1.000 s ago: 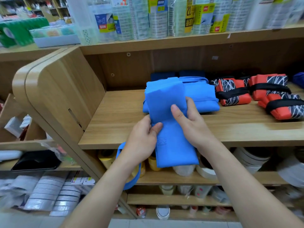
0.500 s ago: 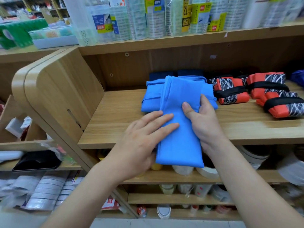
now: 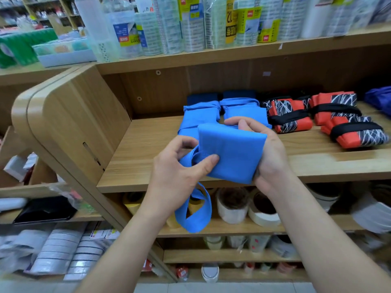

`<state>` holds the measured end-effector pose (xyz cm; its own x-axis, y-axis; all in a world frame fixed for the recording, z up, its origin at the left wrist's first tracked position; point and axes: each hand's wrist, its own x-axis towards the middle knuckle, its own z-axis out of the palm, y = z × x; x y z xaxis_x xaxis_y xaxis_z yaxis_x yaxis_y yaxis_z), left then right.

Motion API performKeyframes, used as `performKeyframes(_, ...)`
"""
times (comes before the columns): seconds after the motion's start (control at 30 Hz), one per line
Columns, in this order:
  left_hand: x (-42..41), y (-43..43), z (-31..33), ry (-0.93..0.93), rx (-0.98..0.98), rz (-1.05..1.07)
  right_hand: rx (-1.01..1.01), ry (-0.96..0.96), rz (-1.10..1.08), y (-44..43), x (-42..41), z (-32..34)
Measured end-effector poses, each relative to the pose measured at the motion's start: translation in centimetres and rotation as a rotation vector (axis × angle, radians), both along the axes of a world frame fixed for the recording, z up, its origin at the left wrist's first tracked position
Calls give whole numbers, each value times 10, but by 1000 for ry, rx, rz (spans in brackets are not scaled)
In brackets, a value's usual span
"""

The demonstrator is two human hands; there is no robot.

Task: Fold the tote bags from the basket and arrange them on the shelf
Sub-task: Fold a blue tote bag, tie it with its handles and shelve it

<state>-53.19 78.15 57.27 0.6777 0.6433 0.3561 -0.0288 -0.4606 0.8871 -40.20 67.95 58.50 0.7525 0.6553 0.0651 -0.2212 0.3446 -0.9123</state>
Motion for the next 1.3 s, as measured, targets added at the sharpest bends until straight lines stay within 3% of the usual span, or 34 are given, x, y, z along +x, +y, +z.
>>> performKeyframes(0.17, 5, -1, 2, 160, 154, 101, 60, 15, 3, -7, -1, 1)
performKeyframes(0.3, 7, 4, 11, 245, 121, -161, 20, 19, -16, -9, -3, -2)
performKeyframes(0.4, 6, 3, 10, 219, 63, -157, 39, 18, 127, -15, -3, 1)
performKeyframes(0.47, 7, 5, 6, 205, 84, -100, -124, -224, 176, -23, 1, 9)
performKeyframes(0.57, 5, 7, 4, 213, 138, -68, -555, -805, 205, -30, -1, 29)
performKeyframes(0.63, 5, 6, 6, 213, 197, -78, -848, -1164, 103, -30, -9, 31)
performKeyframes(0.7, 4, 4, 10, 210, 233, -94, -890, -1385, -129, -24, -13, 22)
performKeyframes(0.8, 2, 4, 14, 236, 283, -136, -654, -1335, -287, -17, -8, 4)
performKeyframes(0.93, 2, 5, 18, 278, 349, -118, -466, -1234, -217, -15, 2, -3)
performKeyframes(1.13, 3, 1, 13, 247, 259, -138, -668, -1175, 257, -28, 16, 26)
performKeyframes(1.3, -10, 17, 32, 290, -70, -275, -700, -1398, 174, -43, 34, 38)
